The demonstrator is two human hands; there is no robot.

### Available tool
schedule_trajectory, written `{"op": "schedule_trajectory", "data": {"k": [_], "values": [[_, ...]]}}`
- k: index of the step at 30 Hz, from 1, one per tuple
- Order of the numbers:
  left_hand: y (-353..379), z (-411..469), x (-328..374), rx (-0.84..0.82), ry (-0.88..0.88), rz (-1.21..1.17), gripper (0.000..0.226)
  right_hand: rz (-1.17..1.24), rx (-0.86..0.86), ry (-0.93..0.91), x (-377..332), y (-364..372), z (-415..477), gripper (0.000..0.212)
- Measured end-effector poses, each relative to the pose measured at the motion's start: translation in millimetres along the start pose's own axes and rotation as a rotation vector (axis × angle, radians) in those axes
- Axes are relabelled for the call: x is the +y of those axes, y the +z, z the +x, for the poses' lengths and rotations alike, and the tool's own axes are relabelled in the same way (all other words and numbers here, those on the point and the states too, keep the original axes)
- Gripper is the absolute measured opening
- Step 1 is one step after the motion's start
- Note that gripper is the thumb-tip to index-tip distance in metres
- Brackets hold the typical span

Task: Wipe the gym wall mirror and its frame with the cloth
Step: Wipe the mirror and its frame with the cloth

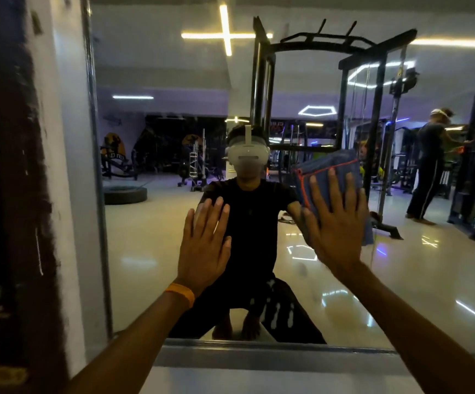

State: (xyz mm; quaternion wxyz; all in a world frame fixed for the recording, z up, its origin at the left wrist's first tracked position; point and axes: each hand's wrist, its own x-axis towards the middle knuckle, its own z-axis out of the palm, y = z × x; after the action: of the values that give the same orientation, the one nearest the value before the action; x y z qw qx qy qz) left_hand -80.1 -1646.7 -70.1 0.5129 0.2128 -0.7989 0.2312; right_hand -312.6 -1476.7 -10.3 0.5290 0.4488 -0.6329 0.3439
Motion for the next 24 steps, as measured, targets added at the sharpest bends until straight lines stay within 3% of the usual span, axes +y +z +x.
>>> {"op": "schedule_trajectory", "data": {"k": [2,5,8,10,13,14,15,19,21,22,24], "values": [[1.7,-2.4,-1.9,-0.027,0.001,0.041,0.069,-0.031,-0.021,-0.051,-29.1,17.6,-28.0,0.064],[1.4,-1.7,-1.9,-0.03,0.012,0.067,0.069,-0.064,-0.116,-0.353,-36.6,29.4,-60.3,0.06],[2.0,-3.4,-2.5,-0.021,0.011,0.062,0.069,-0.064,-0.135,-0.53,-11.9,11.5,-25.1,0.06],[0.3,-2.5,-1.2,-0.023,-0.004,0.021,0.069,-0.035,-0.056,-0.373,-0.2,2.1,17.5,0.061],[-7.2,-2.7,-2.9,-0.024,0.026,-0.058,0.066,0.03,0.027,0.052,-18.9,1.8,54.8,0.064],[-10.7,-2.9,-7.1,-0.018,0.033,-0.065,0.066,0.019,0.032,0.093,-34.2,7.3,47.9,0.064],[-14.4,-2.3,-12.7,-0.003,0.017,-0.07,0.065,0.005,0.018,0.057,-49.2,14.4,30.9,0.063],[-26.6,1.2,-37.6,0.011,-0.109,-0.067,0.067,-0.029,-0.16,-0.436,-61.1,27.6,-53.1,0.061],[-27.9,0.4,-46.0,-0.014,-0.077,-0.049,0.068,-0.064,-0.192,-0.612,-43.8,19.2,-41.1,0.065],[-27.9,-0.4,-47.5,-0.021,-0.063,-0.048,0.068,-0.076,-0.184,-0.64,-36.6,14.1,-23.3,0.066],[-25.9,-1.1,-47.6,-0.014,-0.061,-0.067,0.068,-0.051,-0.1,-0.496,-26.9,4.7,18.4,0.064]]}}
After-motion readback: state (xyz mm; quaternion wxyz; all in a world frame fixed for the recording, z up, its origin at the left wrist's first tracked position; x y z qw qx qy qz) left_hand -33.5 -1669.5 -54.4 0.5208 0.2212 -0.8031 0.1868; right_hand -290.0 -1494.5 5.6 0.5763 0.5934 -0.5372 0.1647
